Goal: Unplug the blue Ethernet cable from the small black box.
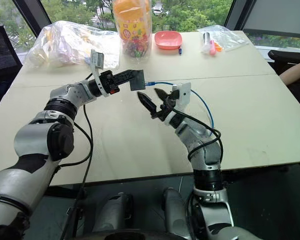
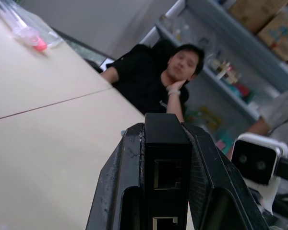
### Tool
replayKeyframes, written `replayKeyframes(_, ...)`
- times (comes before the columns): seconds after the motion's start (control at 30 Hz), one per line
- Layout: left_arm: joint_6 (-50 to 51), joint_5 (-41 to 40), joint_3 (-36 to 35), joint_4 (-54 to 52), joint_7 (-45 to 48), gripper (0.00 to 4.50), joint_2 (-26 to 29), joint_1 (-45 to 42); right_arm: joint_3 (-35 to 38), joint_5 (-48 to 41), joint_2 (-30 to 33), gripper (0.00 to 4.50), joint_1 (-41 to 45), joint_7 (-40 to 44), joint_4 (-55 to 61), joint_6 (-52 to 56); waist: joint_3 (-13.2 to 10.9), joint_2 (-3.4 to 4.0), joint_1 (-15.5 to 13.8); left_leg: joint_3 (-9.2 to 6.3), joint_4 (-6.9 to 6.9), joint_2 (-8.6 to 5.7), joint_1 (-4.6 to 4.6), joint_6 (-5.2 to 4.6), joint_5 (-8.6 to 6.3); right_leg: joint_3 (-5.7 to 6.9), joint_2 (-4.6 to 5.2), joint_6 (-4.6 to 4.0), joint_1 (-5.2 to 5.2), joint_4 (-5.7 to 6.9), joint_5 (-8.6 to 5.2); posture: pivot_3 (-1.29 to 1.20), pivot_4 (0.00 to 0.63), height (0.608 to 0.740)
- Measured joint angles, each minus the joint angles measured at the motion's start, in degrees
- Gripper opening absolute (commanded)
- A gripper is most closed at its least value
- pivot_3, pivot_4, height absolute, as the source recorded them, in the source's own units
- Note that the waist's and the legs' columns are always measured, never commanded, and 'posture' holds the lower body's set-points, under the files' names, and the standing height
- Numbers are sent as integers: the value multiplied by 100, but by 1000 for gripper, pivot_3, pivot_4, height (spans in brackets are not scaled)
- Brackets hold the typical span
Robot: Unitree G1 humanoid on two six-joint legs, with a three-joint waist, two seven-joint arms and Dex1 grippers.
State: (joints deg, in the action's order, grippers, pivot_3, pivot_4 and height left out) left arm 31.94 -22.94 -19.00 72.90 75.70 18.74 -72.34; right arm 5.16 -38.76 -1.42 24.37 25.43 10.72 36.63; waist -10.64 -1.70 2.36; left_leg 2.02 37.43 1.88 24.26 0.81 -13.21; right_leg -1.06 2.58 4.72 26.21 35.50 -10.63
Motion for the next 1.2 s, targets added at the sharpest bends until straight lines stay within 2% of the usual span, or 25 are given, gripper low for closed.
replayKeyframes(0.17,548,-305,-243,-237,144,519,46,33,417,-782,-653,4245,-64,-582,20,58,0,0,-8,-4,1,-1,2,0,0,3,1,0,-1,-3,0,0,150,740)
replayKeyframes(0.93,1478,-555,-254,-1146,195,519,13,531,428,-997,-645,4245,107,-714,-421,-290,0,0,13,-7,-1,-1,2,0,0,3,-1,0,1,-1,0,0,150,740)
replayKeyframes(1.0,1505,-593,-252,-1176,195,519,-7,550,422,-996,-652,3720,114,-714,-446,-322,0,0,13,-7,-1,-1,2,0,0,3,-1,0,1,-1,0,0,150,740)
replayKeyframes(1.1,1561,-631,-204,-1274,198,519,-31,634,422,-997,-656,2445,117,-714,-487,-341,0,0,13,-7,-1,-1,2,0,0,3,-1,0,1,-1,0,0,150,740)
replayKeyframes(1.2,1651,-644,-126,-1377,219,519,-44,704,412,-1017,-656,742,123,-683,-496,-362,0,0,14,-7,-1,-1,2,0,0,3,-1,0,2,0,0,0,150,740)
